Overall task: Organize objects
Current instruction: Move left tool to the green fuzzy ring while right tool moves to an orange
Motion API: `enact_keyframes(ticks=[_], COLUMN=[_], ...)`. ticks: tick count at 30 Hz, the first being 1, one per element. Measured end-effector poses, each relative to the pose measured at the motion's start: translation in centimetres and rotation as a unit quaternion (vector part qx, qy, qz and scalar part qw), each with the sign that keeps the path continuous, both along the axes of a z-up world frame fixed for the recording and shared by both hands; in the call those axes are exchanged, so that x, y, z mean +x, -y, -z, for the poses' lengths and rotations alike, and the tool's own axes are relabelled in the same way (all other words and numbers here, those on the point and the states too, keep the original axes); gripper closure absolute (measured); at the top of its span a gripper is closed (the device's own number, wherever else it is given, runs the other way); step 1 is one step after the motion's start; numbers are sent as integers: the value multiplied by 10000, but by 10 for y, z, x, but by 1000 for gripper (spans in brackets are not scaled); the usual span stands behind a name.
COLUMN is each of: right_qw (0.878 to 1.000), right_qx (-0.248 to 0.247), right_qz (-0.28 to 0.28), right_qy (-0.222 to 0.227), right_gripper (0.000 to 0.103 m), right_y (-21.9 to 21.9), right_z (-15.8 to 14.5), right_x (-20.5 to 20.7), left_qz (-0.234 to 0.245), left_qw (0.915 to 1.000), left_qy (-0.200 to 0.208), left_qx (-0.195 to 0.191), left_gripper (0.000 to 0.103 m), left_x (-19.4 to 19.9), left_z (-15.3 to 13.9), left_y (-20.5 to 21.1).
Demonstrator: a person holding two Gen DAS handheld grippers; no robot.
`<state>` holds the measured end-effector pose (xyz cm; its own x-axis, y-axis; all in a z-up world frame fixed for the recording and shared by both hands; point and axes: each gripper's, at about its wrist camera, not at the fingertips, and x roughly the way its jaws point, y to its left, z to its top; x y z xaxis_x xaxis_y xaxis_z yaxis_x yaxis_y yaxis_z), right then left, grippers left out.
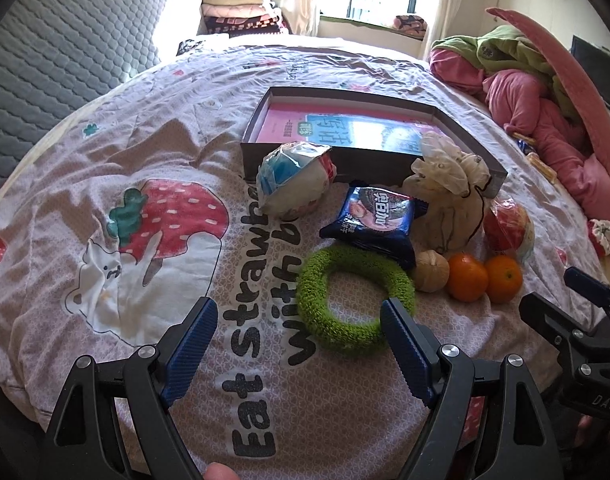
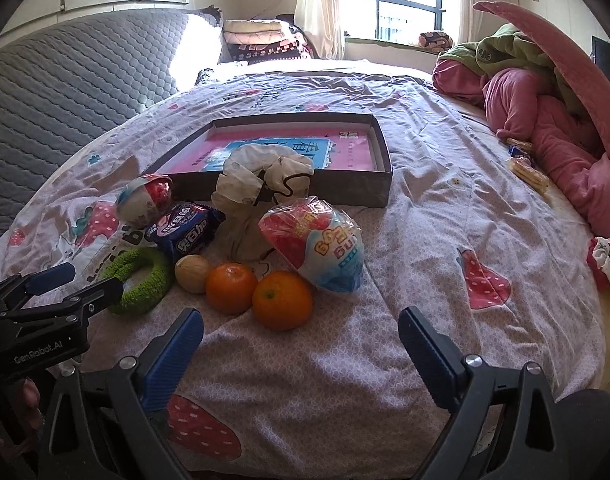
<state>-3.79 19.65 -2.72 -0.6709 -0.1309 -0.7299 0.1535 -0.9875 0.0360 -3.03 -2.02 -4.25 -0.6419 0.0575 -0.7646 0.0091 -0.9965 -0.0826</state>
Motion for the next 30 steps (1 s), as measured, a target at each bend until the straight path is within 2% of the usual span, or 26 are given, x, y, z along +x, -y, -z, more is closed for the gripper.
enact_keyframes(ticks=[6,12,19,23,30], right_qw=[9999,9997,9993,9992,9995], right_qx=[60,68,173,203,173], right_qz=[45,112,58,22,-32], right_qy=[78,204,317,342,244], right_gripper=[10,22,32,38,43], right_y=[4,5,13,17,21], right_z=[6,13,22,26,26], right_x=[-5,-11,-17,-19,-24], left_qz=[-9,57,131,157,165], left_qw=[9999,9996,9997,9994,9995], left_qy=[112,200,226,275,262], left_qx=[119,174,40,136,30], left_gripper=[19,19,19,19,22], left_x=[-10,-18,-24,-27,-31], left_z=[8,16,22,24,25], left_y=[8,11,7,10,8])
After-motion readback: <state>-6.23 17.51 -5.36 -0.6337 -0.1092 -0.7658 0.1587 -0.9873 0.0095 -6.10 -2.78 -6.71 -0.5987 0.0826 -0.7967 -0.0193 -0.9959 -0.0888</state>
